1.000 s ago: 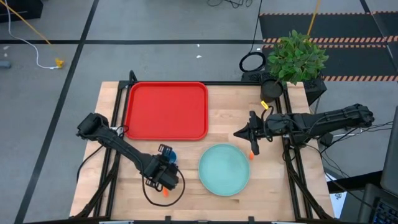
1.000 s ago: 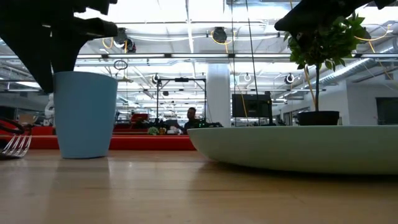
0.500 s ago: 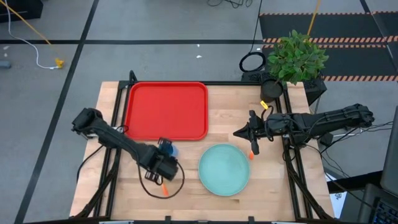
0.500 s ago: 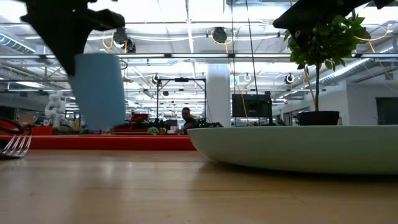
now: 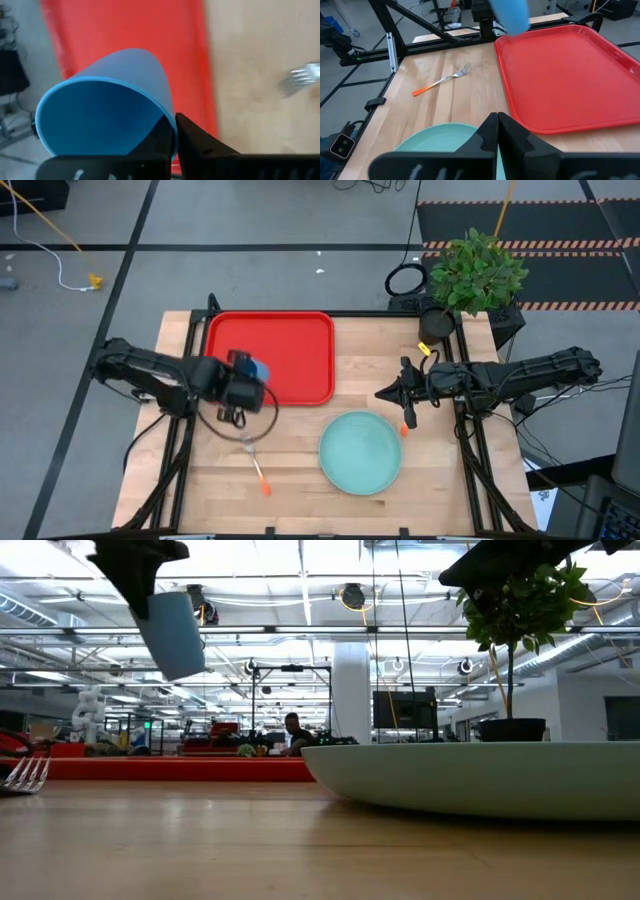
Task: Pick and place plate/cup/fork/spoon on tray
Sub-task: Put the blue cup on the red serving tray
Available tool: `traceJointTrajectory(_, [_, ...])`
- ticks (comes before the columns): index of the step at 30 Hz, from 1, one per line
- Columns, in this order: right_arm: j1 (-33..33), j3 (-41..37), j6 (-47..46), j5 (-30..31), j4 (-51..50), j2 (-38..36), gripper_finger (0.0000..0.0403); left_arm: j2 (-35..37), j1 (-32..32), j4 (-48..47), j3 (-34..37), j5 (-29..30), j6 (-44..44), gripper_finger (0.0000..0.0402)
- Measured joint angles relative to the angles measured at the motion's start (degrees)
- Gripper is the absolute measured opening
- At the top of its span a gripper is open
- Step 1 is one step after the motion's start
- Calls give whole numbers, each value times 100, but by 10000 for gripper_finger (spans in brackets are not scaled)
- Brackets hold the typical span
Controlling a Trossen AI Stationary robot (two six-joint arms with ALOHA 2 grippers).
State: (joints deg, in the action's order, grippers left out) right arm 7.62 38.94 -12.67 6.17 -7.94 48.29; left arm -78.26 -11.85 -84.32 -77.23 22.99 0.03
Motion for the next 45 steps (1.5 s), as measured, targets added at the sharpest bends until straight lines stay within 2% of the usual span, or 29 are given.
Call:
traceJointTrajectory(6, [0,0,-6,0,-2,0,0,363,1177,35,0,165,901,18])
traceJointTrajectory(10, [0,0,26,0,-2,0,0,416,2076,58,0,175,1452,7])
traceJointTrajectory(15, [-1,0,31,-16,-17,-1,0,420,3125,236,41,165,2042,19])
traceJointTrajectory(20, [0,0,31,-20,-26,0,0,413,4163,606,213,-332,2617,7])
traceJointTrajectory(24, [0,0,103,-22,-51,0,0,308,4868,812,368,-499,2815,14])
traceJointTrajectory(34, [0,0,289,-24,-50,0,0,-315,6143,1229,444,-862,2943,14])
traceJointTrajectory(40, [0,0,289,-24,-48,-2,0,-923,6704,1430,444,-1251,2942,7])
traceJointTrajectory(45, [0,0,289,-24,-48,-2,0,-1404,6997,1462,444,-1255,2865,18])
